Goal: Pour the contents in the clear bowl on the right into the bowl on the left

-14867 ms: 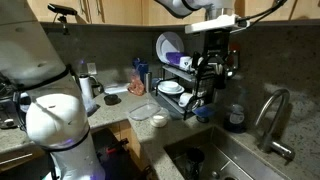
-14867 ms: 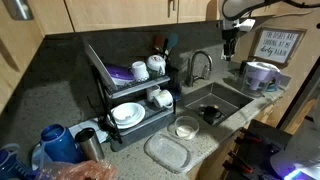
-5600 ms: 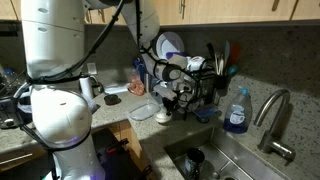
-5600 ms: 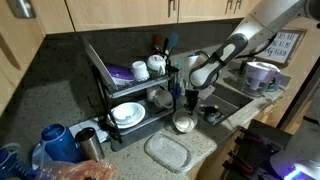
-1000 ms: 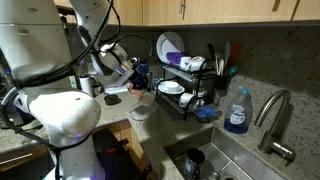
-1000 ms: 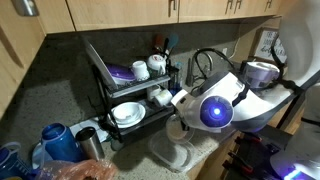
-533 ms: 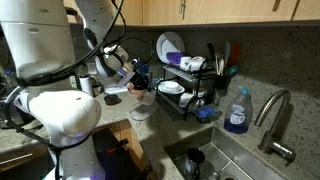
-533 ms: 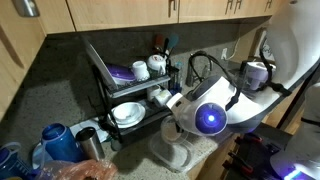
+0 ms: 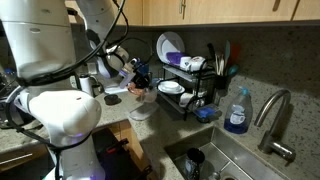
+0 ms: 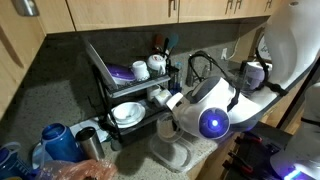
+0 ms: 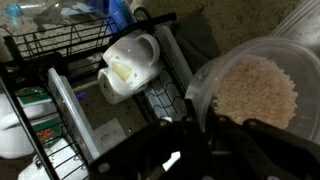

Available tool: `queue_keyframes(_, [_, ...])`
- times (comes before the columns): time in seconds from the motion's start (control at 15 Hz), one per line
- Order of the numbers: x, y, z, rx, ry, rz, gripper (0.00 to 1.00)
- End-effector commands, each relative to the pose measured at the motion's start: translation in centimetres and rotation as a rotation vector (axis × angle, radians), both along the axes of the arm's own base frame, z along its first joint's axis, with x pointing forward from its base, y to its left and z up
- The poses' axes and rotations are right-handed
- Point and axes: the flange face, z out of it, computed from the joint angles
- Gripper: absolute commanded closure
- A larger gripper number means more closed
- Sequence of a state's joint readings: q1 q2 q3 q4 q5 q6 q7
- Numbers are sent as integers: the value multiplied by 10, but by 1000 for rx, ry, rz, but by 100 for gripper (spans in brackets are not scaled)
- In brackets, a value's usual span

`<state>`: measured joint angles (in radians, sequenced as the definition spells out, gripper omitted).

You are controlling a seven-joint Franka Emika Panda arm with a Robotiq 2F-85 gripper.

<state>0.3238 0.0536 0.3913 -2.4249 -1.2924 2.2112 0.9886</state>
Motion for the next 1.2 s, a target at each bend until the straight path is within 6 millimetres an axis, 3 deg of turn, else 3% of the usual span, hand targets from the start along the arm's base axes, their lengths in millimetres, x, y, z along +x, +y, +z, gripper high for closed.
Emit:
queue_keyframes(0.0, [0, 1, 3, 9, -55, 7, 97])
queue_keyframes(1.13, [-3, -14, 2, 95, -187, -25, 97])
